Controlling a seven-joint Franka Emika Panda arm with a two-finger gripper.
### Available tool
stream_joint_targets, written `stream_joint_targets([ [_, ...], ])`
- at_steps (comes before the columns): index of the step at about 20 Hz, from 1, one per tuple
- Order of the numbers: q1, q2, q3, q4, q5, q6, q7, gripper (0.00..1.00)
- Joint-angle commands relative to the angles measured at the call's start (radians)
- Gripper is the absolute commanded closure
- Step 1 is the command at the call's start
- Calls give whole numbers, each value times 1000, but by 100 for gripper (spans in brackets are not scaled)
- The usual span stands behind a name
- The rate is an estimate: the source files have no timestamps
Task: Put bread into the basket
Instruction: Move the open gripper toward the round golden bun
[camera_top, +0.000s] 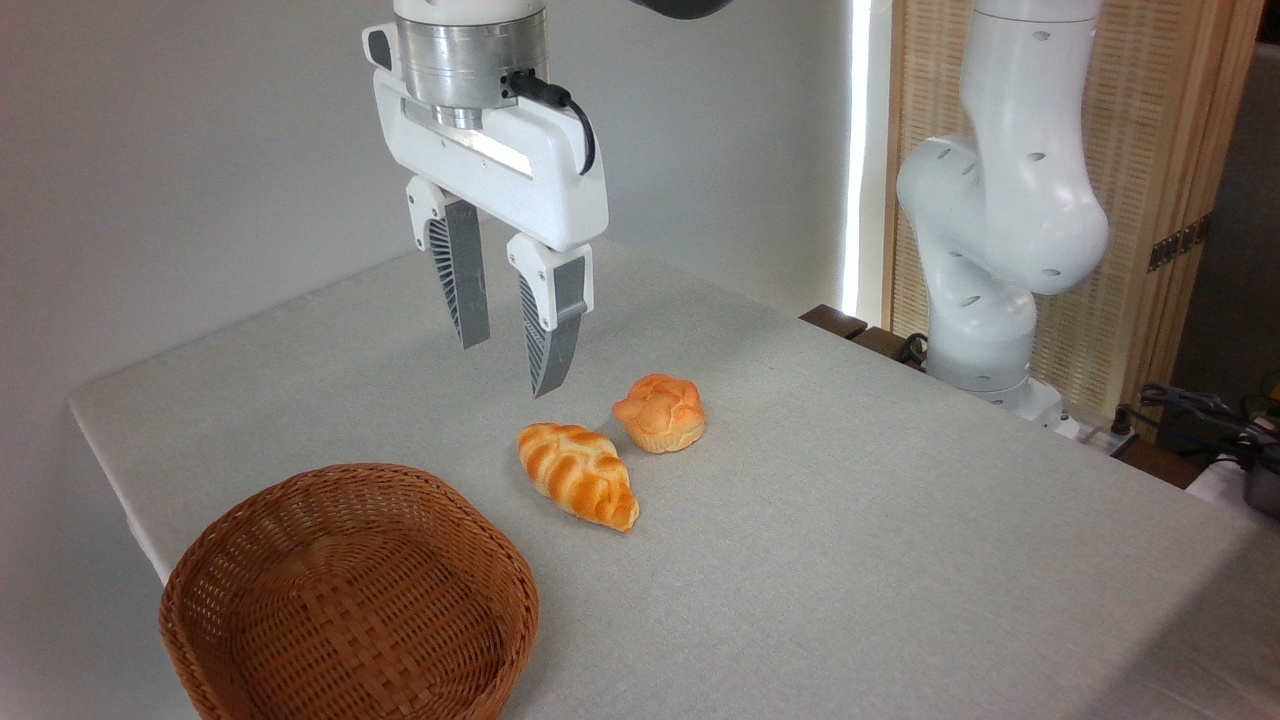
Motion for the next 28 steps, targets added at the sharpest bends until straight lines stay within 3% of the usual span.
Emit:
stream_joint_targets([
  [1, -7, -15, 11, -7, -5, 2, 4, 0],
  [21, -12, -14, 31, -13, -2, 0, 13, 0],
  [28, -30, -38, 22, -91, -2, 0, 13, 0],
])
